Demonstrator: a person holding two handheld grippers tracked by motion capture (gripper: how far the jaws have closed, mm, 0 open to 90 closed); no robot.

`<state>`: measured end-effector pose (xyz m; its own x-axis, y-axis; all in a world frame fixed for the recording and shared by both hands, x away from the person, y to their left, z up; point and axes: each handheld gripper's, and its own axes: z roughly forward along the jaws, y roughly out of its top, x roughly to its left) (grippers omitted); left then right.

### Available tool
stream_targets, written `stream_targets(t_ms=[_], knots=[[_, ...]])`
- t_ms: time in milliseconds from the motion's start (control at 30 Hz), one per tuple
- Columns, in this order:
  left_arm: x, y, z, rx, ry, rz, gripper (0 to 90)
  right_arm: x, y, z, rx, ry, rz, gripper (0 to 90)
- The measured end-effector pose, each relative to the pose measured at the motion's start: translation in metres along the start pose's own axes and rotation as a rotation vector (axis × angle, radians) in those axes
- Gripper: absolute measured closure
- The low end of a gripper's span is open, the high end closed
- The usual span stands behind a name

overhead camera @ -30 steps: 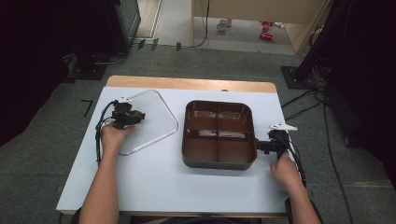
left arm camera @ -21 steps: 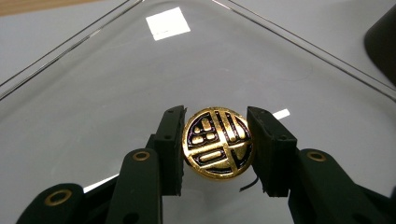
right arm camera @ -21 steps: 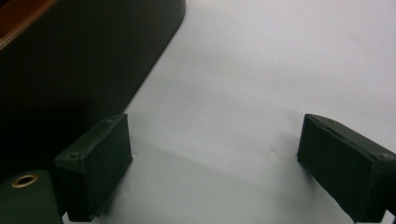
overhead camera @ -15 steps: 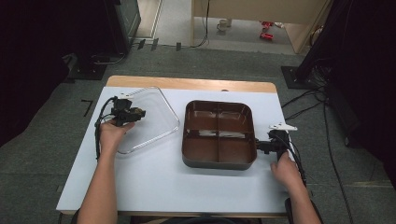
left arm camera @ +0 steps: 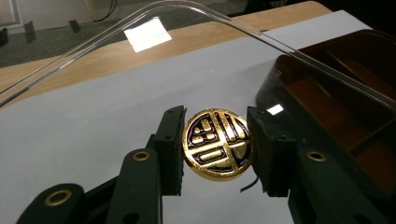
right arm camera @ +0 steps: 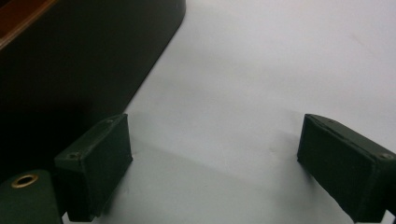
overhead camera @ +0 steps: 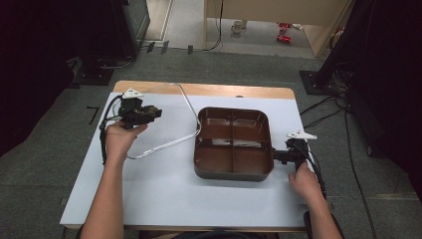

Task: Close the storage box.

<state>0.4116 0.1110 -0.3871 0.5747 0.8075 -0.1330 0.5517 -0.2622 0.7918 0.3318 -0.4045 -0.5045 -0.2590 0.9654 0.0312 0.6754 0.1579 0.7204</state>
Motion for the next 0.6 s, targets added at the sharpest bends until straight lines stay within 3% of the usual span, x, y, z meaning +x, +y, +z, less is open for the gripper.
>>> stream_targets(t_ms=[167, 400, 433, 533, 600], knots=[[-0.02, 0.007, 0.007, 0.008, -0.034, 0.05, 59.3, 0.0, 0.0, 0.0, 0.0, 0.0, 0.0, 9.3], [-0.067, 0.013, 0.032, 0.034, -0.142, 0.147, 59.4, 0.0, 0.0, 0.0, 0.0, 0.0, 0.0, 9.3], [-0.067, 0.013, 0.032, 0.034, -0.142, 0.147, 59.4, 0.0, 0.0, 0.0, 0.0, 0.0, 0.0, 9.3], [-0.089, 0.018, 0.042, 0.045, -0.195, 0.182, 59.3, 0.0, 0.0, 0.0, 0.0, 0.0, -0.002, 9.3], [-0.097, 0.02, 0.046, 0.051, -0.216, 0.192, 59.4, 0.0, 0.0, 0.0, 0.0, 0.001, -0.002, 9.2]])
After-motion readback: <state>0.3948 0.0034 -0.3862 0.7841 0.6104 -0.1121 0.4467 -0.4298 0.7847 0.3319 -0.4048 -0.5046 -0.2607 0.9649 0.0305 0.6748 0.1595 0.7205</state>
